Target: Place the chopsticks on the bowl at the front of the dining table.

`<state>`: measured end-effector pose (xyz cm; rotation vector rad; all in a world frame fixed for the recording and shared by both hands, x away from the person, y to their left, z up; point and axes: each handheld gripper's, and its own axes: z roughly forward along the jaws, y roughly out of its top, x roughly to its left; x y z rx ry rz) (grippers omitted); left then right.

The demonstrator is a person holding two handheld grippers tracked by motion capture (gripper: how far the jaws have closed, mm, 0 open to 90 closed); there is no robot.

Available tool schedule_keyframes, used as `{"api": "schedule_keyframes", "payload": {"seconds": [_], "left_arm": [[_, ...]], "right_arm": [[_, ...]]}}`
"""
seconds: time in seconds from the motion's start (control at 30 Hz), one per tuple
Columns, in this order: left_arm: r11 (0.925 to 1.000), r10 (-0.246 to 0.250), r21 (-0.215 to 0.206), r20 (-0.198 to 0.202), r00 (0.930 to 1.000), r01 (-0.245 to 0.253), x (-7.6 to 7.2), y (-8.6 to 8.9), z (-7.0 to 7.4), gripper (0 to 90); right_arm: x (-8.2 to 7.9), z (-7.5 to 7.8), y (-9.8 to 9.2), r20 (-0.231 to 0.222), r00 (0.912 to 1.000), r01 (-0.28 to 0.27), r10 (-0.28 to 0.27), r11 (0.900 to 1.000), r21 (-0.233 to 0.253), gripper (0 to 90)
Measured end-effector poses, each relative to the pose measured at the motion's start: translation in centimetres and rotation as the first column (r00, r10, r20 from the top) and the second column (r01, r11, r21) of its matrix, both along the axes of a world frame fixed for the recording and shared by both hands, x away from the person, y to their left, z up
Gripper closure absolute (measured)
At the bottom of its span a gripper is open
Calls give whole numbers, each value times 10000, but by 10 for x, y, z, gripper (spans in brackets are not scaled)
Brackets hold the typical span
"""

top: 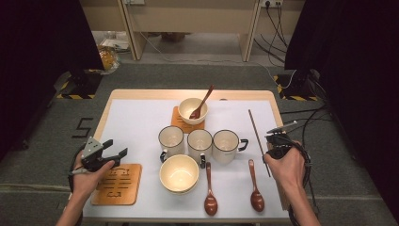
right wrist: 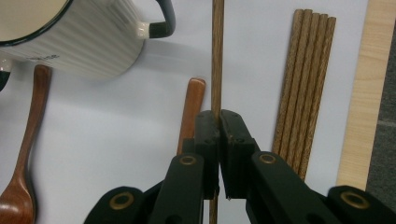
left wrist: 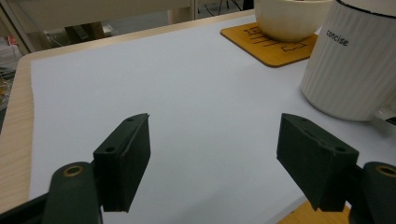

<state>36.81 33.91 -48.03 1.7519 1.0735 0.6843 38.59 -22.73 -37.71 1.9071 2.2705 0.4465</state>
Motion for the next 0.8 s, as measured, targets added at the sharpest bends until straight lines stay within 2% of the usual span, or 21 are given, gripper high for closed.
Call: {"api": "schedule_keyframes", "payload": {"seconds": [0.8], "left_arm": [[9999, -131, 23, -24, 9999, 131, 4, -2, -1, 255]], "right_arm": [[7, 5, 6, 26, 10000, -82, 82, 10000, -23, 864]]}}
